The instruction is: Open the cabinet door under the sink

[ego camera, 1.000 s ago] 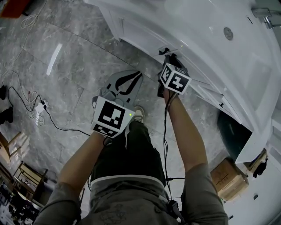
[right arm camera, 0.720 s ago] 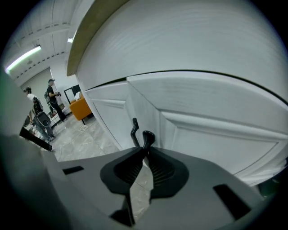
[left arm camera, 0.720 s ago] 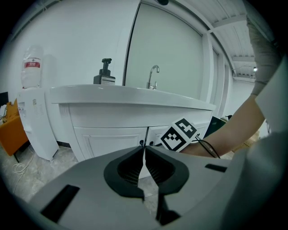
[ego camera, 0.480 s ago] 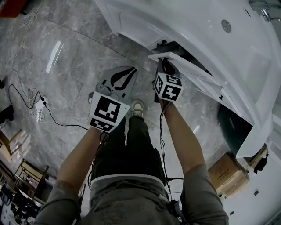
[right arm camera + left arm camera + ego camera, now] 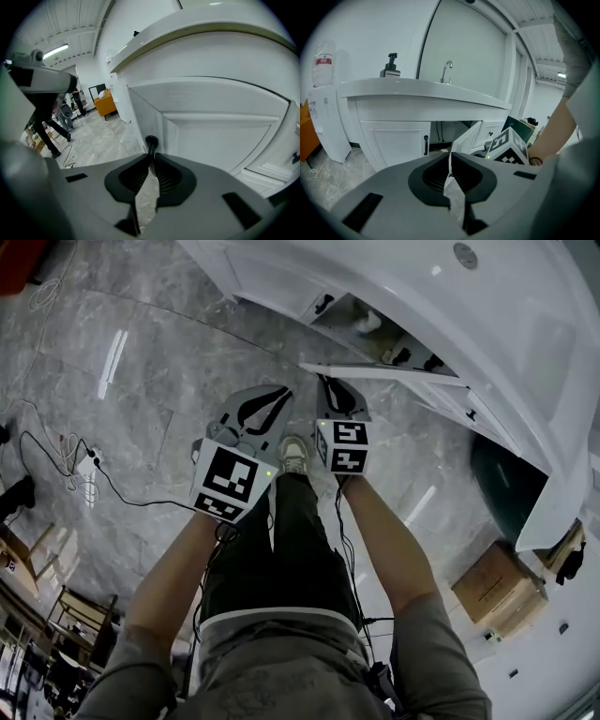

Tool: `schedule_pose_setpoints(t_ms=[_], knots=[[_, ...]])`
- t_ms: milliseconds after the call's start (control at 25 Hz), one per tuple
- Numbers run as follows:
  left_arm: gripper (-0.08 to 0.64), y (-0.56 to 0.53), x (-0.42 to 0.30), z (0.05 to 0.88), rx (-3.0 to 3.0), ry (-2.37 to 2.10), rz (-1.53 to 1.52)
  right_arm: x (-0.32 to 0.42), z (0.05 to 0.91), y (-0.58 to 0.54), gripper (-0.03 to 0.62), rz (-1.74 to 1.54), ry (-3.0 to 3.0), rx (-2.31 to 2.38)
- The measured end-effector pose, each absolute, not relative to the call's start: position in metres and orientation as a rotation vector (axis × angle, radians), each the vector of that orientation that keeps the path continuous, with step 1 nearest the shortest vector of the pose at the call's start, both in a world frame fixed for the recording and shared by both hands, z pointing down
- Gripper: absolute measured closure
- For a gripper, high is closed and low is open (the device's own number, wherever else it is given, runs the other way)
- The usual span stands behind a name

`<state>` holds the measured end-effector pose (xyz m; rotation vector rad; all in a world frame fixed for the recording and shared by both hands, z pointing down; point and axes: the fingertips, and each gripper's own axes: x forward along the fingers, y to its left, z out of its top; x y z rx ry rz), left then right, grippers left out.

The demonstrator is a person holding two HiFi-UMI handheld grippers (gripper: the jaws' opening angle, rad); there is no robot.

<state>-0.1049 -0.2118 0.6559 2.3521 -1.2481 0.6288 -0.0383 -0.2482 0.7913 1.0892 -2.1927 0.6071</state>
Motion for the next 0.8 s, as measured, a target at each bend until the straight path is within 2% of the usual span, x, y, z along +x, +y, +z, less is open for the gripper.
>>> schedule_pose_setpoints(t_ms=[440, 800], knots=[[0.531, -0.176, -0.067, 0.677, 2.404, -1.095, 0.743, 0.010, 0.790, -0.167, 0.540, 0.480, -2.292, 0.937], [0.531, -0.156, 0.016, 0.684, 2.500, -0.845, 0.819, 0.094, 0.796, -0.118, 0.538, 0.430, -2.233, 0.972]])
